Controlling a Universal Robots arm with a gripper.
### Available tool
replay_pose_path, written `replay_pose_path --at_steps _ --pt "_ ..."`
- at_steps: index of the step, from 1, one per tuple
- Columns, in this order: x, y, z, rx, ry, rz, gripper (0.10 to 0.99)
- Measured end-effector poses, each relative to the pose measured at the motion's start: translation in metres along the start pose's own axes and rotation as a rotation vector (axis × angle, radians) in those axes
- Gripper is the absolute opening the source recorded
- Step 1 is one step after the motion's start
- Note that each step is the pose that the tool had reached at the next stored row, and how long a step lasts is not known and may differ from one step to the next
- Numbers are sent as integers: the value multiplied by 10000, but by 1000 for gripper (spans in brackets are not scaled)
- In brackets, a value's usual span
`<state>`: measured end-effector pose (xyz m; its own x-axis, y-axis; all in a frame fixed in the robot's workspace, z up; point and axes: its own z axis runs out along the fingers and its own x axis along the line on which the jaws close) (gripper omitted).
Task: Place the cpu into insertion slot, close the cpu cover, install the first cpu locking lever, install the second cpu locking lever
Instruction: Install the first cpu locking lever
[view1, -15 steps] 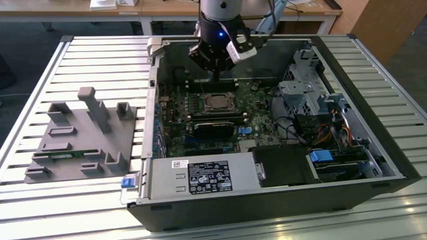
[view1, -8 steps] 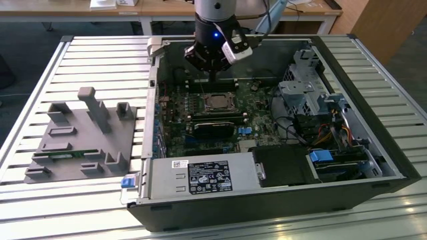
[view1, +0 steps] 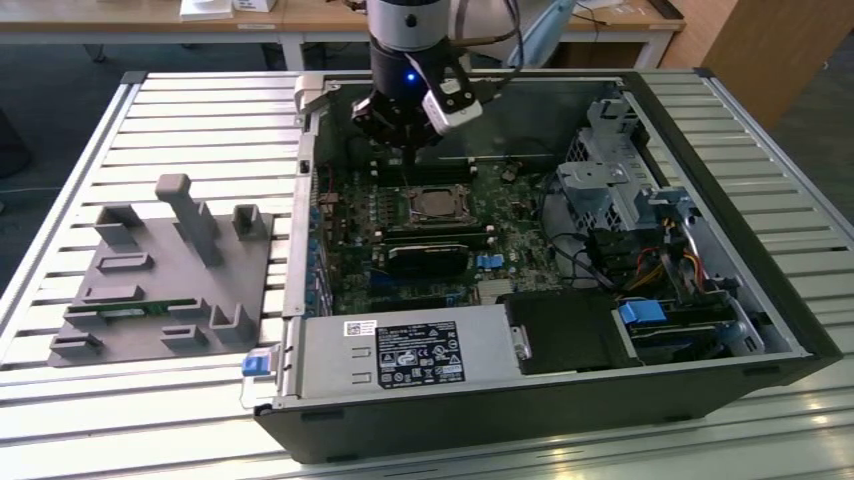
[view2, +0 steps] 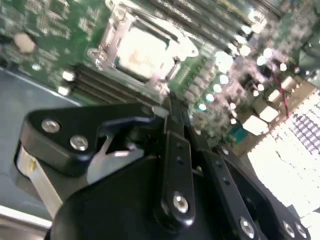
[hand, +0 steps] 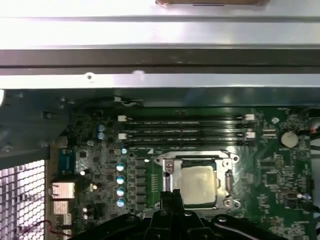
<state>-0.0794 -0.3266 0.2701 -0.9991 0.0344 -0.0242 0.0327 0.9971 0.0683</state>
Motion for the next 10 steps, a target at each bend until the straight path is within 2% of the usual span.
replay_pose_path --at_steps 10 --pt "204 29 66 -1 -28 -4 106"
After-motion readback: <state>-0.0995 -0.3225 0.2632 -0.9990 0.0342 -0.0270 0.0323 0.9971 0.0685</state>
